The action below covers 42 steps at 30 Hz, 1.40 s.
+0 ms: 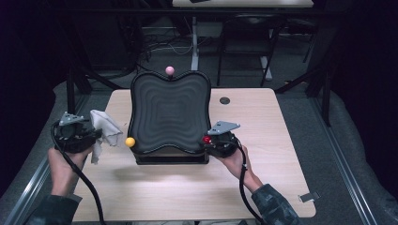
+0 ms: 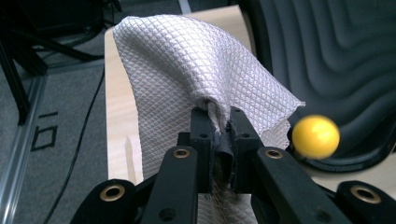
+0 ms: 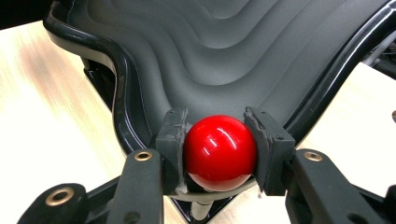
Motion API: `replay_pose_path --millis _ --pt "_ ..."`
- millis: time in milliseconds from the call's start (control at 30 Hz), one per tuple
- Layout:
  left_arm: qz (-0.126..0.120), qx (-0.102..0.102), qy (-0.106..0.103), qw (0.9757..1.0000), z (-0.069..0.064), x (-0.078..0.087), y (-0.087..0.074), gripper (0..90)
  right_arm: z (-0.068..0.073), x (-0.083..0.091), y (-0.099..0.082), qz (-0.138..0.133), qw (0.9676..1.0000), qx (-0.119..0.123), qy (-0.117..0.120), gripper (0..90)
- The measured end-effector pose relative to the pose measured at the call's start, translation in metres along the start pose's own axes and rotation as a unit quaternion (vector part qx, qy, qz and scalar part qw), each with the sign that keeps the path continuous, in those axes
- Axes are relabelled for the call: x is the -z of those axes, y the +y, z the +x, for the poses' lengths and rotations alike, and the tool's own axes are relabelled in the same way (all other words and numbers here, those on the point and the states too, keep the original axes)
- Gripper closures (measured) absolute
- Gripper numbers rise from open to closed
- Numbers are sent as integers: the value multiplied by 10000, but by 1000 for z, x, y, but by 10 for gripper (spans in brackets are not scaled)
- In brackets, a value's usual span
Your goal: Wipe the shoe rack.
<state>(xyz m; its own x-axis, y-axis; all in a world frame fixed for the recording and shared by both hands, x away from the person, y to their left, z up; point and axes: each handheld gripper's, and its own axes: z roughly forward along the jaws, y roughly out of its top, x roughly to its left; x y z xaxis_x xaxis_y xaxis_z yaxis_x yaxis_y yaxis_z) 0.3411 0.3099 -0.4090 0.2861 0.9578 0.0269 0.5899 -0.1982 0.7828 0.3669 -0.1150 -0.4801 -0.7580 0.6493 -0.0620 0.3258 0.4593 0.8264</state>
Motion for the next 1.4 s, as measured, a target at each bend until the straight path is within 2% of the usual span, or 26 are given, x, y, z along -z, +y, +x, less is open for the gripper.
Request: replay_pose_path --millis 200,633,833,967,1333,1400 --pt "-101 -164 -1 9998 -6 -3 26 831 0 0 0 1 10000 18 12 600" --pt "-219 -573 -5 9981 -31 -23 77 830 0 0 0 4 10000 39 9 600" --pt "-205 -675 -70 9975 -42 -35 93 830 0 0 0 7 10000 32 15 600" --pt "-145 -687 -102 9975 -44 -42 101 831 0 0 0 2 10000 35 9 600" --pt "-116 -692 1 9975 -46 -68 128 831 0 0 0 -2 10000 42 6 600" --pt "-70 -756 -9 9971 -48 -74 134 831 0 0 0 -3 10000 45 9 600"
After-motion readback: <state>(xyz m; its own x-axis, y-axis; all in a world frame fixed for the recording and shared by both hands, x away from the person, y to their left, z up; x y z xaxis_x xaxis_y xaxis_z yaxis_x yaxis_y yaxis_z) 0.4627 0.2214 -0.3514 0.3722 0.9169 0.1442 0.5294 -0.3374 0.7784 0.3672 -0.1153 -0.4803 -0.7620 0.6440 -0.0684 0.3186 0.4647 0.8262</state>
